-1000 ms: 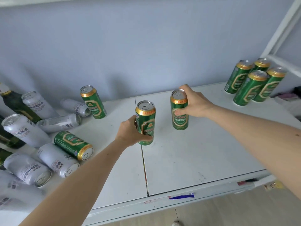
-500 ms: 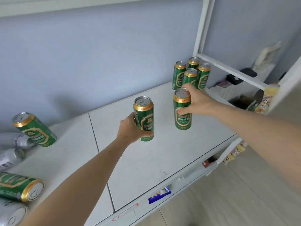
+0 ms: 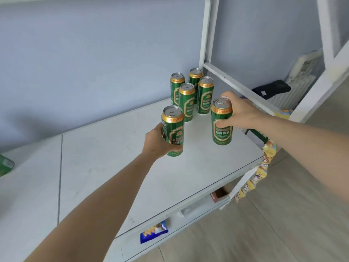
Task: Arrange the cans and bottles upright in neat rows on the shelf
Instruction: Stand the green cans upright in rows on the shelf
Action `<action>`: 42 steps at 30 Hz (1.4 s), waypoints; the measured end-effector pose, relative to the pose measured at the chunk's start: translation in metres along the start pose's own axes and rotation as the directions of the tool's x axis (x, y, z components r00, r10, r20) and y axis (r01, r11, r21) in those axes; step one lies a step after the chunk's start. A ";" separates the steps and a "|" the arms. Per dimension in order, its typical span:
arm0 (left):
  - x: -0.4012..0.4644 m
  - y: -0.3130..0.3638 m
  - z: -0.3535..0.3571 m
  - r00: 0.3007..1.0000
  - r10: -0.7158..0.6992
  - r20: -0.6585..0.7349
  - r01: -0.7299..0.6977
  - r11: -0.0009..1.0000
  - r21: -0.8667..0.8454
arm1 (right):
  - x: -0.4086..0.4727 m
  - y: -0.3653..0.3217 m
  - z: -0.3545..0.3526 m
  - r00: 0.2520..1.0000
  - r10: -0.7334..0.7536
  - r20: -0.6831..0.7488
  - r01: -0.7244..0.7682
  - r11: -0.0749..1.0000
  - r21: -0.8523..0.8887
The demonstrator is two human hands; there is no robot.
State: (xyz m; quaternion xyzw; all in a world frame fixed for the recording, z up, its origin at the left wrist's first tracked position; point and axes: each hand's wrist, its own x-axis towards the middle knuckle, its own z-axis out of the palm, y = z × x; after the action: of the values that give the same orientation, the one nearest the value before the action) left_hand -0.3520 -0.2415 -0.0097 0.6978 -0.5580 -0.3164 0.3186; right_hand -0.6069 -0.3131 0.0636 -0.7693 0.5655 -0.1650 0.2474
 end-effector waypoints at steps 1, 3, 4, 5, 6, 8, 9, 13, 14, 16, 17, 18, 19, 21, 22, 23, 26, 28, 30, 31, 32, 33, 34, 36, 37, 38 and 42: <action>0.004 0.004 0.011 1.000 -0.010 -0.011 0.010 1.000 0.001 | 0.006 0.009 -0.005 1.000 -0.005 0.010 0.005 1.000 -0.005; 0.011 0.011 0.030 0.999 -0.026 -0.030 0.026 1.000 0.009 | 0.018 0.026 -0.013 1.000 -0.022 0.021 0.022 1.000 -0.008; 0.016 0.014 0.038 0.999 -0.031 -0.037 0.031 0.999 0.014 | 0.024 0.032 -0.017 0.999 -0.031 0.024 0.031 1.000 -0.005; 0.021 0.017 0.045 0.998 -0.036 -0.045 0.037 0.999 0.016 | 0.030 0.038 -0.019 0.999 -0.040 0.030 0.040 0.999 0.000; 0.026 0.019 0.051 0.998 -0.041 -0.053 0.042 0.999 0.017 | 0.036 0.043 -0.021 0.998 -0.049 0.037 0.049 0.999 0.008; 0.037 0.022 0.060 0.996 -0.049 -0.070 0.050 0.999 0.021 | 0.048 0.049 -0.022 0.997 -0.067 0.044 0.067 0.998 0.013; 0.043 0.023 0.063 0.996 -0.051 -0.075 0.053 0.998 0.022 | 0.054 0.051 -0.021 0.996 -0.077 0.047 0.077 0.997 0.012; 0.070 0.030 0.078 0.996 -0.029 -0.080 0.030 0.999 0.020 | 0.080 0.063 -0.018 0.991 -0.114 0.065 0.113 0.994 0.008; 0.076 0.032 0.081 0.996 -0.022 -0.085 0.024 0.999 0.021 | 0.087 0.065 -0.018 0.990 -0.121 0.075 0.120 0.993 0.011; 0.086 0.034 0.088 0.996 -0.013 -0.094 0.016 1.000 0.024 | 0.098 0.067 -0.018 0.987 -0.134 0.090 0.133 0.991 0.015; 0.090 0.034 0.092 0.996 -0.012 -0.091 0.015 0.999 0.030 | 0.102 0.069 -0.017 0.986 -0.137 0.093 0.135 0.991 0.020; 0.093 0.034 0.096 0.996 -0.014 -0.091 0.017 0.999 0.035 | 0.106 0.070 -0.016 0.985 -0.142 0.097 0.140 0.990 0.024; 0.096 0.034 0.099 0.995 -0.017 -0.095 0.021 0.999 0.038 | 0.110 0.072 -0.015 0.984 -0.149 0.101 0.147 0.989 0.027; 0.101 0.035 0.105 0.995 -0.033 -0.098 0.036 0.999 0.034 | 0.119 0.076 -0.015 0.982 -0.156 0.109 0.153 0.988 0.038; 0.103 0.035 0.108 0.994 -0.041 -0.102 0.044 0.999 0.028 | 0.123 0.079 -0.015 0.980 -0.160 0.115 0.157 0.987 0.039; 0.105 0.036 0.110 0.993 -0.047 -0.108 0.049 0.999 0.022 | 0.126 0.080 -0.015 0.978 -0.166 0.123 0.163 0.986 0.035; 0.108 0.037 0.116 0.988 -0.070 -0.136 0.072 0.997 0.005 | 0.134 0.085 -0.015 0.974 -0.176 0.140 0.174 0.984 0.022; 0.110 0.037 0.120 0.985 -0.085 -0.153 0.086 0.996 -0.003 | 0.137 0.086 -0.015 0.971 -0.183 0.155 0.183 0.983 0.017; 0.112 0.039 0.125 0.979 -0.099 -0.178 0.097 0.995 -0.020 | 0.140 0.087 -0.016 0.968 -0.189 0.164 0.191 0.982 0.009; 0.114 0.039 0.127 0.976 -0.106 -0.190 0.102 0.994 -0.033 | 0.142 0.088 -0.017 0.967 -0.190 0.168 0.190 0.982 0.013; 0.115 0.041 0.129 0.974 -0.111 -0.200 0.105 0.994 -0.043 | 0.144 0.089 -0.017 0.967 -0.190 0.171 0.189 0.982 0.021; 0.116 0.042 0.130 0.972 -0.113 -0.206 0.106 0.993 -0.048 | 0.145 0.091 -0.017 0.967 -0.188 0.172 0.186 0.982 0.026; 0.116 0.042 0.132 0.971 -0.114 -0.209 0.106 0.993 -0.050 | 0.146 0.093 -0.017 0.968 -0.186 0.170 0.184 0.983 0.028; 0.117 0.043 0.135 0.970 -0.117 -0.214 0.108 0.993 -0.055 | 0.147 0.096 -0.017 0.968 -0.183 0.170 0.181 0.983 0.027; 0.117 0.042 0.136 0.969 -0.121 -0.216 0.111 0.992 -0.060 | 0.147 0.096 -0.017 0.968 -0.182 0.175 0.180 0.983 0.028; 0.117 0.042 0.137 0.968 -0.124 -0.219 0.113 0.992 -0.064 | 0.148 0.096 -0.016 0.966 -0.184 0.180 0.182 0.983 0.029; 0.118 0.042 0.137 0.969 -0.123 -0.215 0.111 0.992 -0.065 | 0.149 0.094 -0.015 0.965 -0.177 0.195 0.175 0.984 0.028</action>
State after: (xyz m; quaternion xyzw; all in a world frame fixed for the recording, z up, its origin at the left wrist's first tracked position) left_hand -0.4644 -0.3772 -0.0679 0.7514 -0.4691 -0.2706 0.3770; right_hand -0.6432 -0.4797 0.0186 -0.8277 0.4669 -0.1124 0.2904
